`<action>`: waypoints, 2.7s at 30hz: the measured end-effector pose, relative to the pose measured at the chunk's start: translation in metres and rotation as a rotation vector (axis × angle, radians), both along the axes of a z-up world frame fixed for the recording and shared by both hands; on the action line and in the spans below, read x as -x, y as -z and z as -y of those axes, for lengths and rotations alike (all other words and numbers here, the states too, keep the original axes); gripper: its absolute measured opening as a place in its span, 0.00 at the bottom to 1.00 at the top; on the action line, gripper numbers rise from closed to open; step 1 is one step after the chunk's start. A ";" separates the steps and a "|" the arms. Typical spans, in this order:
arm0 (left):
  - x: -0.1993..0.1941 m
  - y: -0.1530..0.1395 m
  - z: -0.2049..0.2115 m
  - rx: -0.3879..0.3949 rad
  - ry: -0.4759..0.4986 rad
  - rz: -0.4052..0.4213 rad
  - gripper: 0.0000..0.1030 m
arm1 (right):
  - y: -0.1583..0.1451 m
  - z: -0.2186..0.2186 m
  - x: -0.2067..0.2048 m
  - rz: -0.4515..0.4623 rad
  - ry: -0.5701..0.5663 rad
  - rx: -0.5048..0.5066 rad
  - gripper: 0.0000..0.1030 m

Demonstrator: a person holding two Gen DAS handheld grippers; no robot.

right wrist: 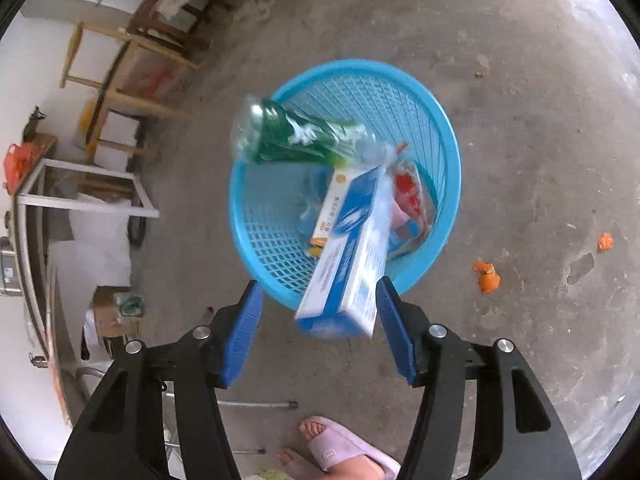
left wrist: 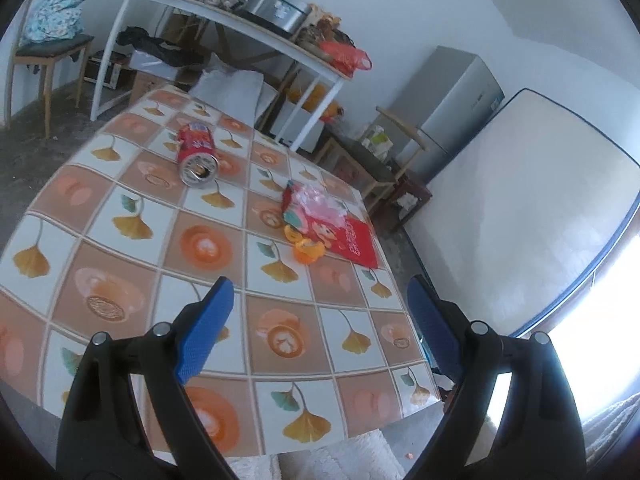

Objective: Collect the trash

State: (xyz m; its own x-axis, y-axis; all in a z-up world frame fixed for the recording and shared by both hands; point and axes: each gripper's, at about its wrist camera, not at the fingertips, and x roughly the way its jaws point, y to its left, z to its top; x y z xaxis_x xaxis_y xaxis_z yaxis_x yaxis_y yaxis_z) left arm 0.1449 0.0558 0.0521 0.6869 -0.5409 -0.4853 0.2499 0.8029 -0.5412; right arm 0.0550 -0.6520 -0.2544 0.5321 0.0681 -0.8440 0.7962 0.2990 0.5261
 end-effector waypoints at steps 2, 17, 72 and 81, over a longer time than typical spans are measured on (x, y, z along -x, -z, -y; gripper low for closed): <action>0.000 -0.001 -0.005 -0.001 -0.006 0.010 0.82 | -0.013 -0.007 0.003 -0.005 -0.029 0.049 0.57; -0.023 0.017 0.004 -0.171 -0.006 -0.026 0.83 | -0.183 -0.144 -0.020 0.170 -0.518 0.342 0.68; -0.079 0.098 -0.002 -0.112 0.061 -0.167 0.65 | -0.232 -0.485 -0.272 0.297 -1.309 0.493 0.53; -0.079 0.100 -0.004 -0.125 0.063 -0.175 0.65 | -0.200 -0.511 -0.301 0.203 -1.398 0.703 0.28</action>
State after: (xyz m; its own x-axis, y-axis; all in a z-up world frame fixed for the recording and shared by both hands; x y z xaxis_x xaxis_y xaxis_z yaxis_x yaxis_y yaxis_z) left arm 0.2239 0.0600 -0.0479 0.5527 -0.5086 -0.6602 0.2128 0.8521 -0.4782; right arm 0.3564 -0.1407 -0.0541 0.4900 0.2239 -0.8425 -0.3710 0.9281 0.0308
